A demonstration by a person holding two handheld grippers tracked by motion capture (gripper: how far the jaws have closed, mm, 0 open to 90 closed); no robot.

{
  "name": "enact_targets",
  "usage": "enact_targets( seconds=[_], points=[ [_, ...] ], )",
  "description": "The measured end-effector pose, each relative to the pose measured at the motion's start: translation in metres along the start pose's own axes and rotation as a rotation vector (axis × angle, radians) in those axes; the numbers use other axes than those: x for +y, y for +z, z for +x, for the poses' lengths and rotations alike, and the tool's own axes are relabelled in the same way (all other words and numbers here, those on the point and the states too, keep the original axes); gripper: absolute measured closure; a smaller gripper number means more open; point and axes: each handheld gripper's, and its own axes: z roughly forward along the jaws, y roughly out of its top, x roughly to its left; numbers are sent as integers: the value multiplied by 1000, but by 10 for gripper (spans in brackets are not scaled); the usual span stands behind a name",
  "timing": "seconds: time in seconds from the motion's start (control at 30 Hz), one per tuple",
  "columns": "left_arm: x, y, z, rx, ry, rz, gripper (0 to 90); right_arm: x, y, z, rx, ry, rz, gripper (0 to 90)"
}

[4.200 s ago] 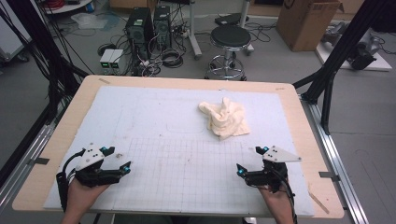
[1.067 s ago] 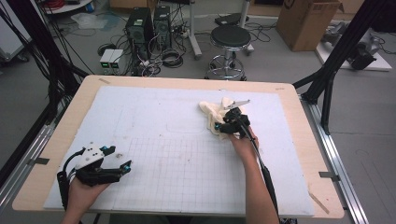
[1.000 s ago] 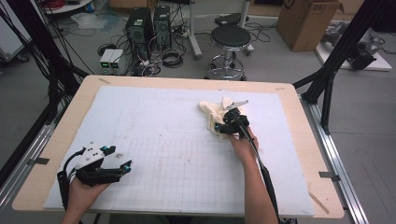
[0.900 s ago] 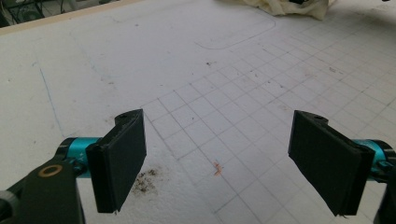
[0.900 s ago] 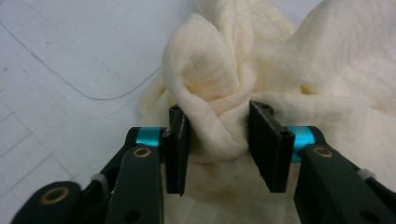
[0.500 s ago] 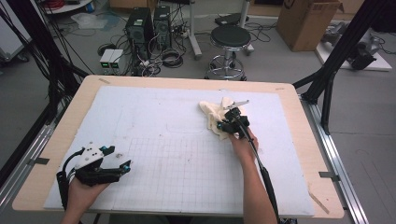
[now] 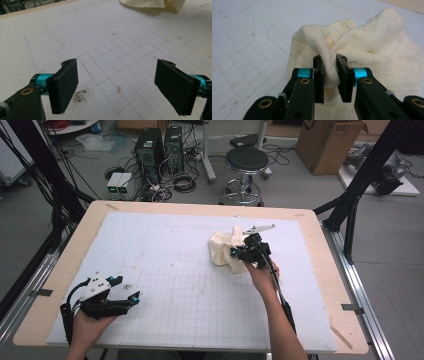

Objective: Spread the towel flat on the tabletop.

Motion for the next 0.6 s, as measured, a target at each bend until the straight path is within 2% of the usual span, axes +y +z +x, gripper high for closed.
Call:
enact_targets(
  seconds=[0.07,0.13,0.17,0.2,0.23,0.27,0.3,0.37,0.4,0.43,0.47,0.5,0.53,0.57,0.6],
  points=[
    [0,0,0,1,1,2,196,1,-2,4,11,4,-2,783],
    [0,0,0,0,2,1,196,5,-10,16,40,-8,-28,782],
    [0,0,0,0,3,2,196,5,-10,16,40,-8,-28,782],
    [0,0,0,1,3,2,196,7,-12,21,57,0,-37,782],
    [0,0,0,1,1,1,196,10,-16,33,69,-15,-45,780],
    [0,0,0,0,3,1,196,10,-16,33,69,-15,-45,780],
    [0,0,-1,0,6,0,196,14,-20,46,87,-30,-54,779],
    [0,-1,-1,1,3,-1,196,16,-21,56,102,-42,-49,778],
    [0,-1,-1,-1,8,-1,196,17,-21,62,110,-53,-52,777],
    [0,-1,-1,0,8,-3,196,17,-21,62,110,-53,-52,777],
    [0,-1,-2,0,6,-4,196,19,-19,75,129,-67,-46,775],
    [0,-1,-2,-1,8,-6,196,20,-17,81,142,-70,-49,773],
    [0,-1,-2,-1,7,-7,196,20,-17,81,142,-70,-49,773],
    [0,-1,-2,-1,7,-8,196,21,-12,93,162,-84,-44,768],
    [0,-2,-2,-2,8,-7,196,21,-8,99,173,-85,-39,765]
  ],
)
